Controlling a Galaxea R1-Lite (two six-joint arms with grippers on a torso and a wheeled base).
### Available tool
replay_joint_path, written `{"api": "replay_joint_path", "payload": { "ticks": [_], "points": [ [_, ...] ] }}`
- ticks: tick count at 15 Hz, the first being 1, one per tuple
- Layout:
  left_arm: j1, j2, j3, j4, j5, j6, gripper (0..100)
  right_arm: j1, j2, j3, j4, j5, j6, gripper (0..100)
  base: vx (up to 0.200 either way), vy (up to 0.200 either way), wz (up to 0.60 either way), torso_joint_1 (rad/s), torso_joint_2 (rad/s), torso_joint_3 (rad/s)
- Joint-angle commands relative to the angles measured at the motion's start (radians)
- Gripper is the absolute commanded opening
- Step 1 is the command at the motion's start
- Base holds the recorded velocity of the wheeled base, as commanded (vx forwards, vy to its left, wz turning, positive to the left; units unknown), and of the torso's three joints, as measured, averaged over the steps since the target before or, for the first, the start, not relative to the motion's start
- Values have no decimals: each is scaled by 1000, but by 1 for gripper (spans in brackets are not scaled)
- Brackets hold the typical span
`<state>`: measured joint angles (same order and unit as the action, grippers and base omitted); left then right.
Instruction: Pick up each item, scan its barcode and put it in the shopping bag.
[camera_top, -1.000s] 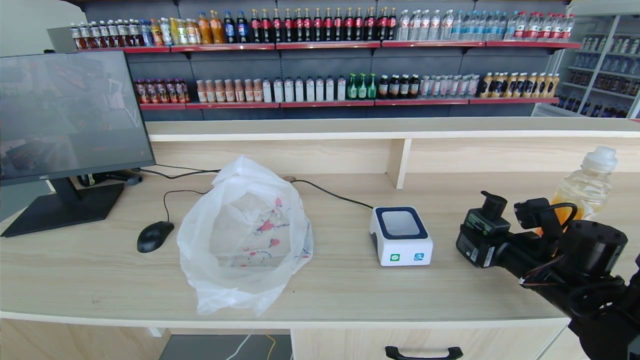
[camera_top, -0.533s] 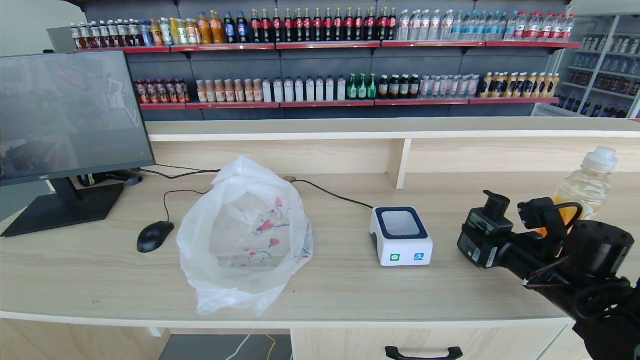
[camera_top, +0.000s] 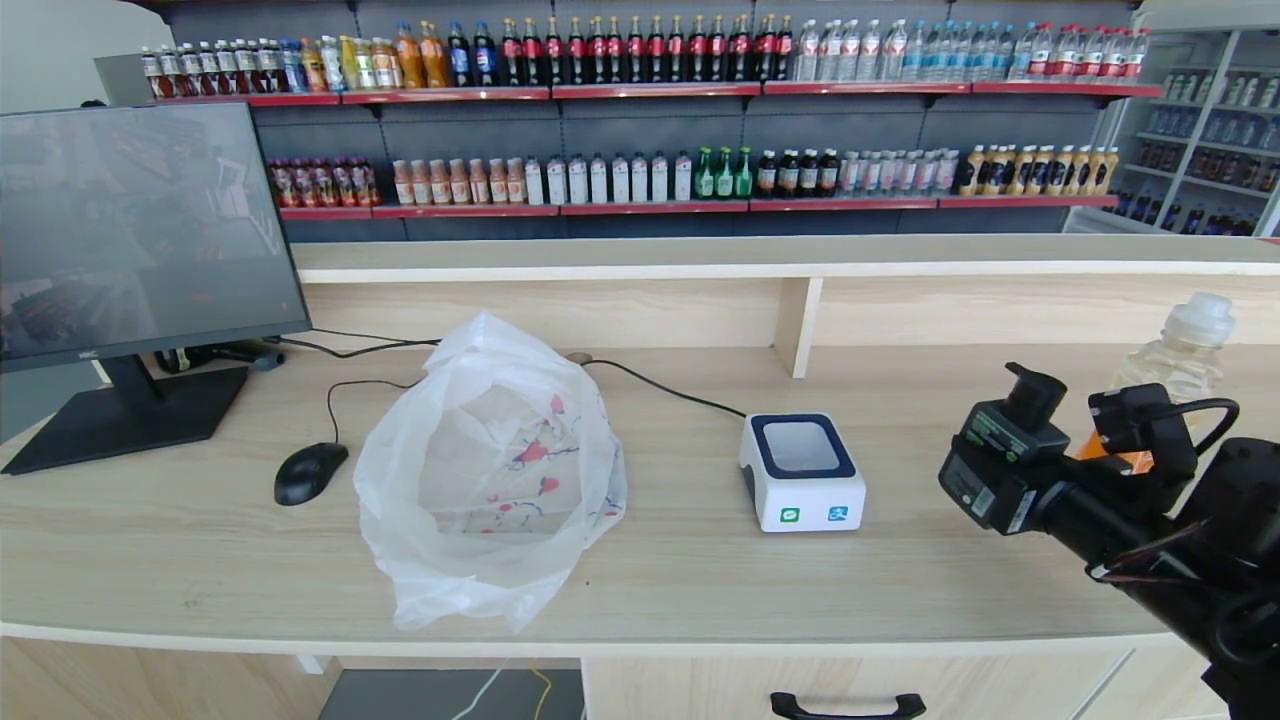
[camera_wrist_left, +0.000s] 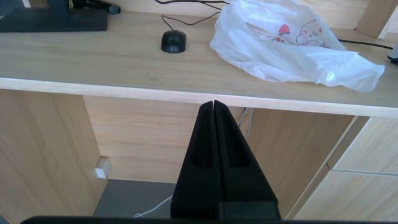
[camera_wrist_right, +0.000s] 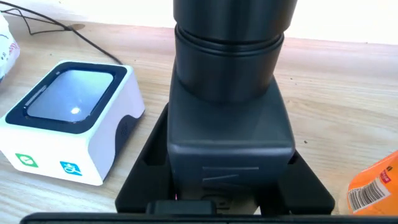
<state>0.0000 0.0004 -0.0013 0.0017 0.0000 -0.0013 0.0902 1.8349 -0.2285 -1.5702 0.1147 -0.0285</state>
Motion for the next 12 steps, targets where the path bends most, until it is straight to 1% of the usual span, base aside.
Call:
{"api": "replay_joint_path", "payload": {
  "ticks": [1,4,12],
  "points": [
    [0,0,0,0,0,0,0,2,-72,18,-1,0,-1,0,0,0,0,0,0,0],
    [0,0,0,0,0,0,0,29,-137,48,-1,0,-1,0,0,0,0,0,0,0],
    [0,0,0,0,0,0,0,85,-378,222,-1,0,-1,0,0,0,0,0,0,0]
  ]
}}
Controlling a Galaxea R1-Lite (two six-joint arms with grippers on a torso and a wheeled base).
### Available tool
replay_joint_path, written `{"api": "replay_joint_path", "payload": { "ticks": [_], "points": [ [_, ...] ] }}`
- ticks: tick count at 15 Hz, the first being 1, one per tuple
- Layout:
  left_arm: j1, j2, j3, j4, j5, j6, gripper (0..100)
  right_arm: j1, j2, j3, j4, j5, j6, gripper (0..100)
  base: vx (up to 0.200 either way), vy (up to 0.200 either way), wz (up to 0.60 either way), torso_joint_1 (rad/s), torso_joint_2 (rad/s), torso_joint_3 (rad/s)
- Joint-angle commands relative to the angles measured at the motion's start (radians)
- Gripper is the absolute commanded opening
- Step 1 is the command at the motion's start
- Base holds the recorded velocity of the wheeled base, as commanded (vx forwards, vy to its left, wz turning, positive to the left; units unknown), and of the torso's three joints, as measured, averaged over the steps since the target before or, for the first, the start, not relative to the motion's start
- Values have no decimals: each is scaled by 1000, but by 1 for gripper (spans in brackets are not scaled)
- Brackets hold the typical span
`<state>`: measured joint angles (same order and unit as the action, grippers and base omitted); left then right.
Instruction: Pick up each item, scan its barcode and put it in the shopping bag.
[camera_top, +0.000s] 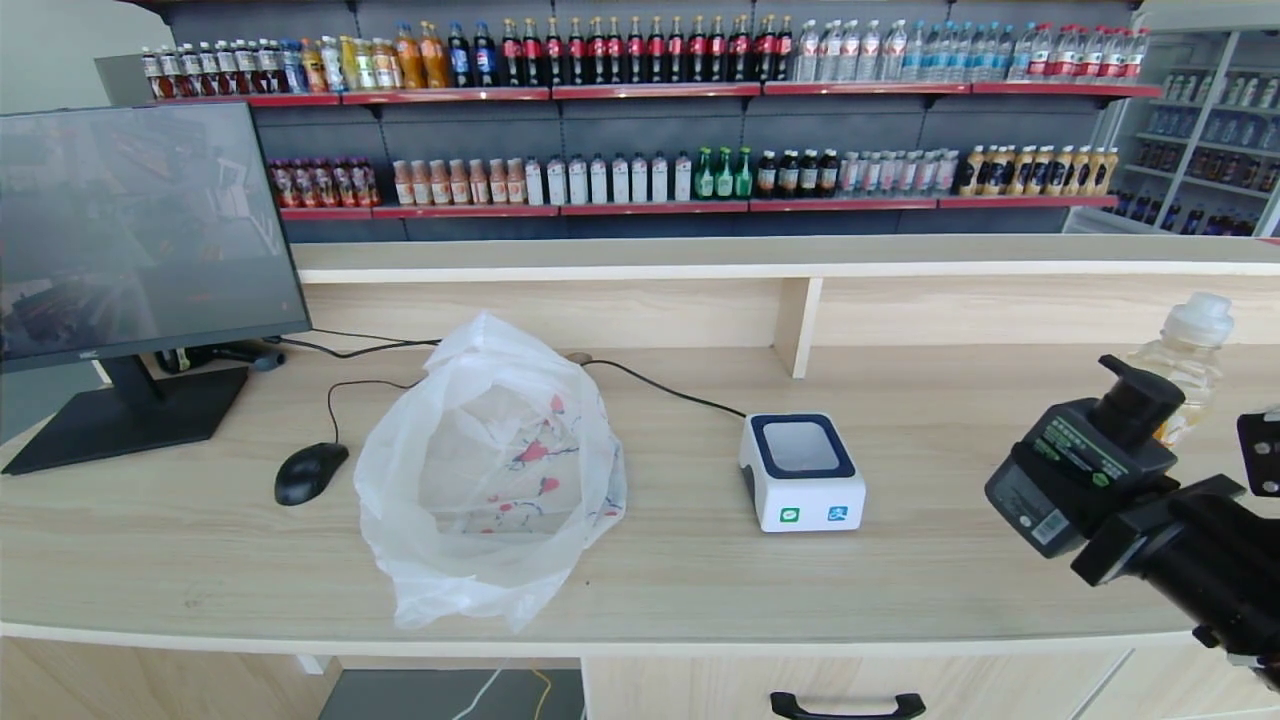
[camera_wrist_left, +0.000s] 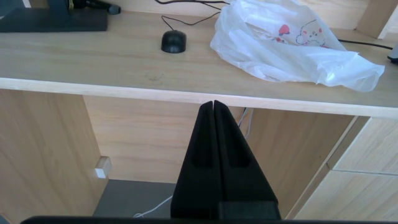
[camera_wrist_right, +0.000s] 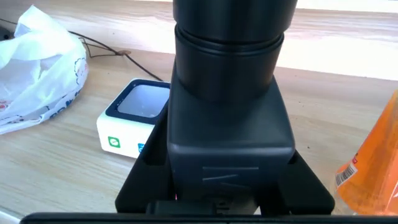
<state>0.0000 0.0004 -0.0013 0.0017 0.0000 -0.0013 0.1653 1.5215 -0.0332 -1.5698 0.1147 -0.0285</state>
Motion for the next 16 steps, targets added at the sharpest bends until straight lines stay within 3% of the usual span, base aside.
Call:
{"api": "replay_joint_path", "payload": {
  "ticks": [1,4,8,9,13,16],
  "points": [
    [0,0,0,0,0,0,0,11,-89,33,-1,0,4,0,0,0,0,0,0,0],
    [0,0,0,0,0,0,0,33,-110,33,-1,0,21,0,0,0,0,0,0,0],
    [0,0,0,0,0,0,0,192,-132,21,-1,5,65,0,0,0,0,0,0,0],
    [0,0,0,0,0,0,0,232,-135,3,-1,14,91,0,0,0,0,0,0,0],
    [0,0,0,0,0,0,0,250,-110,-42,-1,102,226,0,0,0,0,0,0,0],
    [0,0,0,0,0,0,0,353,-69,-91,-1,112,315,0,0,0,0,0,0,0]
  ]
}}
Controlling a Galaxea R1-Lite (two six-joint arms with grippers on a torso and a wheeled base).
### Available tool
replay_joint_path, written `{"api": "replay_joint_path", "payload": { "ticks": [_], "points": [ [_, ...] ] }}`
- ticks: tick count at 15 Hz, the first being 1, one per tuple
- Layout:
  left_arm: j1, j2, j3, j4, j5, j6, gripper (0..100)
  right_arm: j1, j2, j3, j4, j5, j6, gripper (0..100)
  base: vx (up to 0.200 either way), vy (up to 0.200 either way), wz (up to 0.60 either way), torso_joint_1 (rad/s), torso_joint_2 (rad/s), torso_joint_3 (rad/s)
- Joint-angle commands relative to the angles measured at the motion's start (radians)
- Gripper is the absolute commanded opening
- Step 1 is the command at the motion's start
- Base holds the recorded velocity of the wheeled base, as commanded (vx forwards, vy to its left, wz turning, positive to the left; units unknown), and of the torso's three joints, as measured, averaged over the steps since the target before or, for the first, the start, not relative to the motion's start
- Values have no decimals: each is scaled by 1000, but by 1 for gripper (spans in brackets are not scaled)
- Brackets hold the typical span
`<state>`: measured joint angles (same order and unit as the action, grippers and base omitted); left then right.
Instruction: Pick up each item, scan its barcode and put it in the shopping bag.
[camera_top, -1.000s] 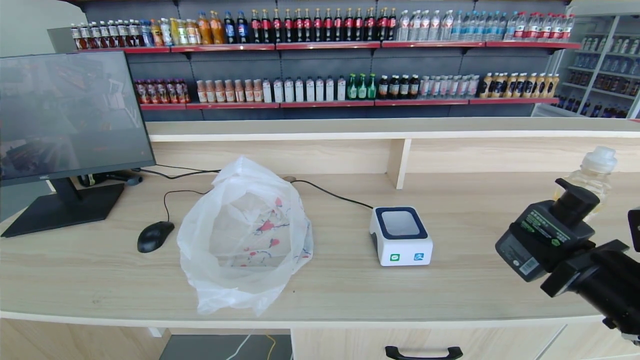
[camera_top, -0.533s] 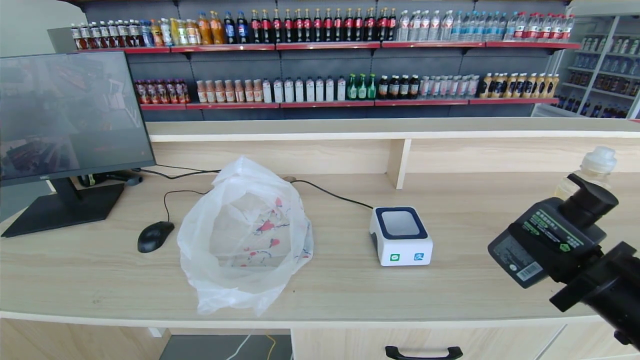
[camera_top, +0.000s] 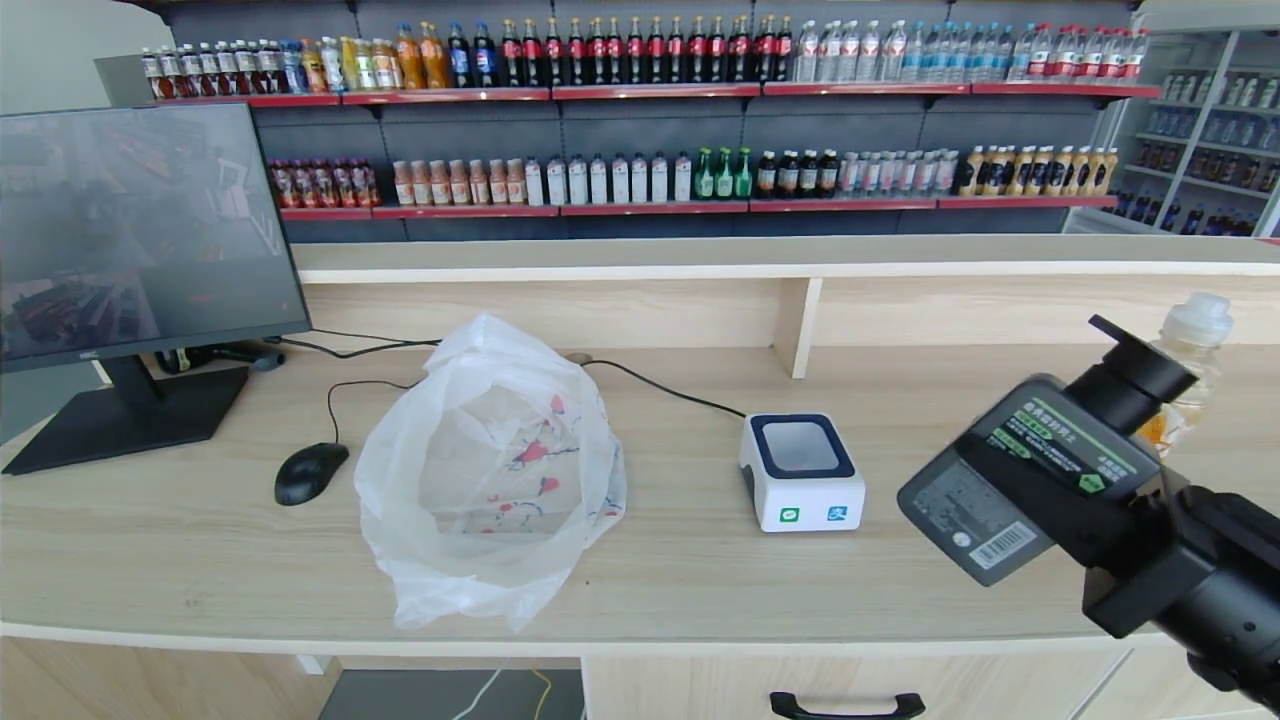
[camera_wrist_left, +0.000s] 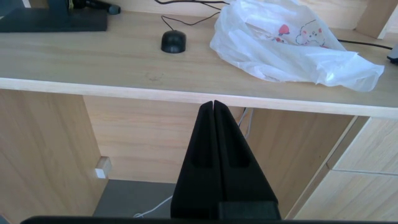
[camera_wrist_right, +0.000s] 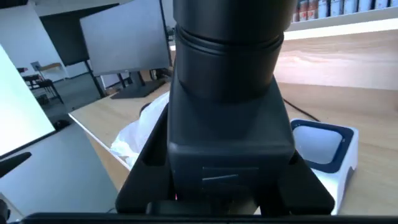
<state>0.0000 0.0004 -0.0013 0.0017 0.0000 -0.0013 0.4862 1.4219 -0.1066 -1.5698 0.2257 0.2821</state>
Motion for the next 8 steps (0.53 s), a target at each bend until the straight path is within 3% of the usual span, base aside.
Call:
{"api": "replay_joint_path", "payload": {
  "ticks": [1,5,8],
  "points": [
    [0,0,0,0,0,0,0,80,71,-79,-1,3,46,0,0,0,0,0,0,0],
    [0,0,0,0,0,0,0,134,187,-315,-1,7,152,0,0,0,0,0,0,0],
    [0,0,0,0,0,0,0,143,235,-410,-1,96,183,0,0,0,0,0,0,0]
  ]
}}
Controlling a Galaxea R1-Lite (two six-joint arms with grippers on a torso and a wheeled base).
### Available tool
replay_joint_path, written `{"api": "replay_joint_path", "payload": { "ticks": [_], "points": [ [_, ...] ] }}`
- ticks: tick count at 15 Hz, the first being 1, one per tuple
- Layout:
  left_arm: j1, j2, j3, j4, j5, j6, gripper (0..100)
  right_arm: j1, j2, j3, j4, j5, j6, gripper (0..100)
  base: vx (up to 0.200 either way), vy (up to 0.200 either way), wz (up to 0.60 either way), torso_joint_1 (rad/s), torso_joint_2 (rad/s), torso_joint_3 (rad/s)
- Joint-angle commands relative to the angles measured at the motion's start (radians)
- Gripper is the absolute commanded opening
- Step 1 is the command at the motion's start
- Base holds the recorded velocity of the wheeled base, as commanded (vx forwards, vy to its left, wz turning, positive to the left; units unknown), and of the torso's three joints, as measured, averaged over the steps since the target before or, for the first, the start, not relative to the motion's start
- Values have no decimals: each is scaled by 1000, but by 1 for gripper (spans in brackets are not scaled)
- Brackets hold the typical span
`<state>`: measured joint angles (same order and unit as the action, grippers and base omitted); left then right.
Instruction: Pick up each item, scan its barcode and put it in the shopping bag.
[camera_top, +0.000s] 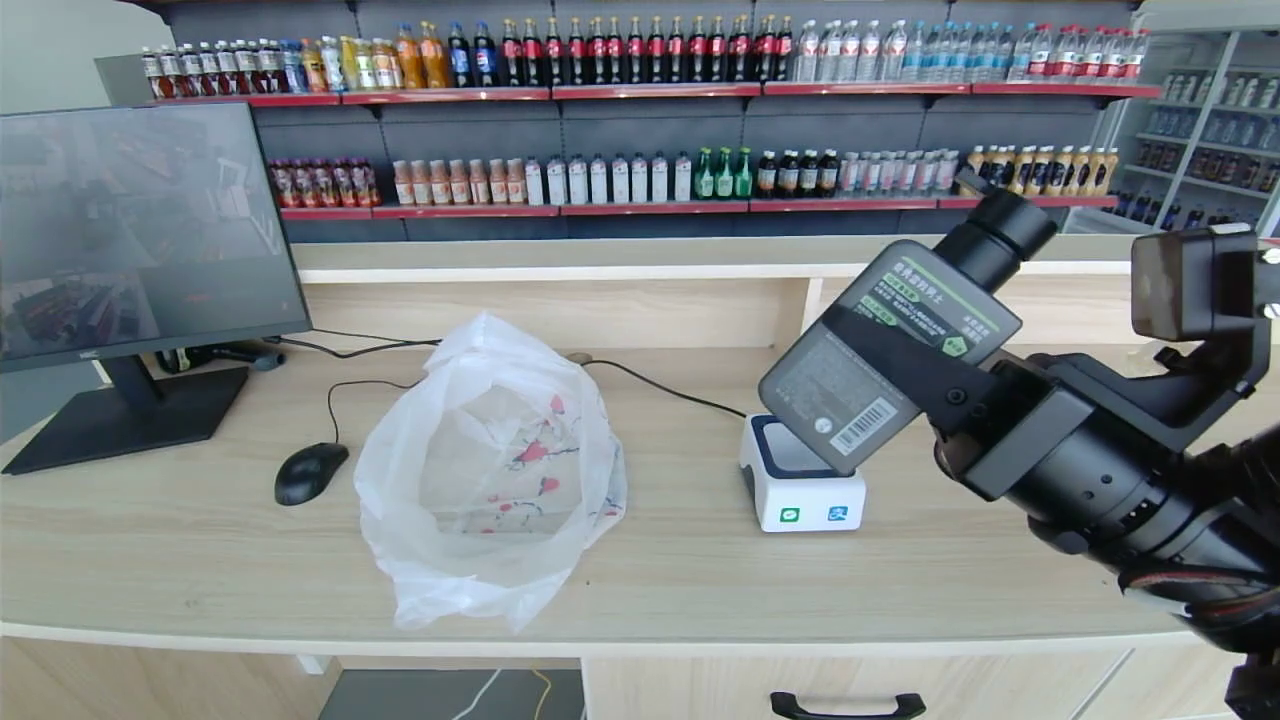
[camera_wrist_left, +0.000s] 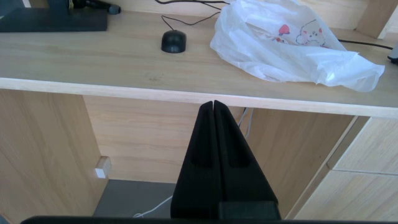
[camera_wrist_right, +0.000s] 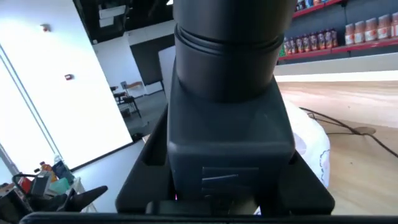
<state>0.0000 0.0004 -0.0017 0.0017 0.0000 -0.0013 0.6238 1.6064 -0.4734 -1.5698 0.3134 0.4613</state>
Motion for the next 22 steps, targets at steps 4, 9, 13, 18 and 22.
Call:
{"api": "replay_joint_path", "payload": {
  "ticks": [4,9,13,18,22],
  "points": [
    [0,0,0,0,0,0,0,8,17,-44,-1,55,77,0,0,0,0,0,0,0],
    [0,0,0,0,0,0,0,22,-40,-44,-1,87,122,0,0,0,0,0,0,0],
    [0,0,0,0,0,0,0,70,-59,-45,-1,87,126,0,0,0,0,0,0,0],
    [0,0,0,0,0,0,0,79,-82,-33,-1,87,126,0,0,0,0,0,0,0],
    [0,0,0,0,0,0,0,79,-91,-30,-1,87,123,0,0,0,0,0,0,0]
  ]
}}
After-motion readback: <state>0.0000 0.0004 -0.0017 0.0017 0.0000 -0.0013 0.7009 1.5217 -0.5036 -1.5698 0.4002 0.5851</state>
